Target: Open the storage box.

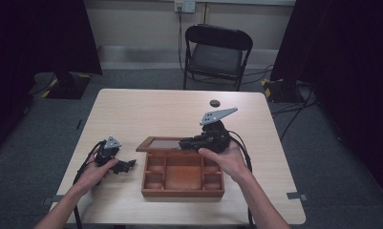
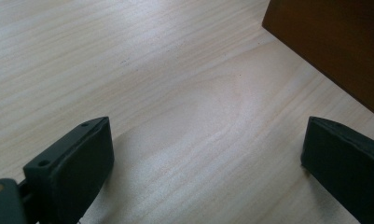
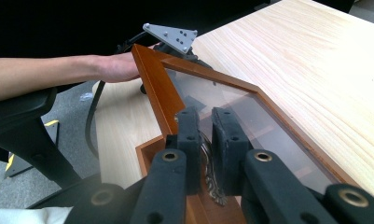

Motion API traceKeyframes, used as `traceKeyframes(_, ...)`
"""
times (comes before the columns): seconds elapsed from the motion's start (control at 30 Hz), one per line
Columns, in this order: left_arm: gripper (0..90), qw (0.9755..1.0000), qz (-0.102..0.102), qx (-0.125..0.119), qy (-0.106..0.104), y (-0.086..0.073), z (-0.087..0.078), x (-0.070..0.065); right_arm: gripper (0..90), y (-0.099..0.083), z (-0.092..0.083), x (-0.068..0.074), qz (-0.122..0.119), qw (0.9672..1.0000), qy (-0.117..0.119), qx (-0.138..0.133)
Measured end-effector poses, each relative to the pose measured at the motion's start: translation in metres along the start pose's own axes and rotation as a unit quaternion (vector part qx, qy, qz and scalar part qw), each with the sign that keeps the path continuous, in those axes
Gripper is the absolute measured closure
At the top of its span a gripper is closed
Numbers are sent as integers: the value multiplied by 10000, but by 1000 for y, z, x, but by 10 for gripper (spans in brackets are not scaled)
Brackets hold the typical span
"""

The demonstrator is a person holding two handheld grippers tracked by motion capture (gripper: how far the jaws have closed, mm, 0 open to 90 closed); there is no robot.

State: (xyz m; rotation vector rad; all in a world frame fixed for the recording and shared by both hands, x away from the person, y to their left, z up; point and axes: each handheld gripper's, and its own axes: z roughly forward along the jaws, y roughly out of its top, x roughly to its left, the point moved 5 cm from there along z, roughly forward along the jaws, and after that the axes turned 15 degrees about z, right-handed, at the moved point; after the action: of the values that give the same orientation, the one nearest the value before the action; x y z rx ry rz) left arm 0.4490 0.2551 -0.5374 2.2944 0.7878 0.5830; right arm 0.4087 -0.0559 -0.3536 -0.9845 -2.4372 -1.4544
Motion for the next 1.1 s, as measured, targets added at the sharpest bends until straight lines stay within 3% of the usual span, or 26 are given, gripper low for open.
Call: traceKeyframes(1.1,15,10000,5,7,5,0,0,0,831,11,-1,-4,135,9998,1,-114)
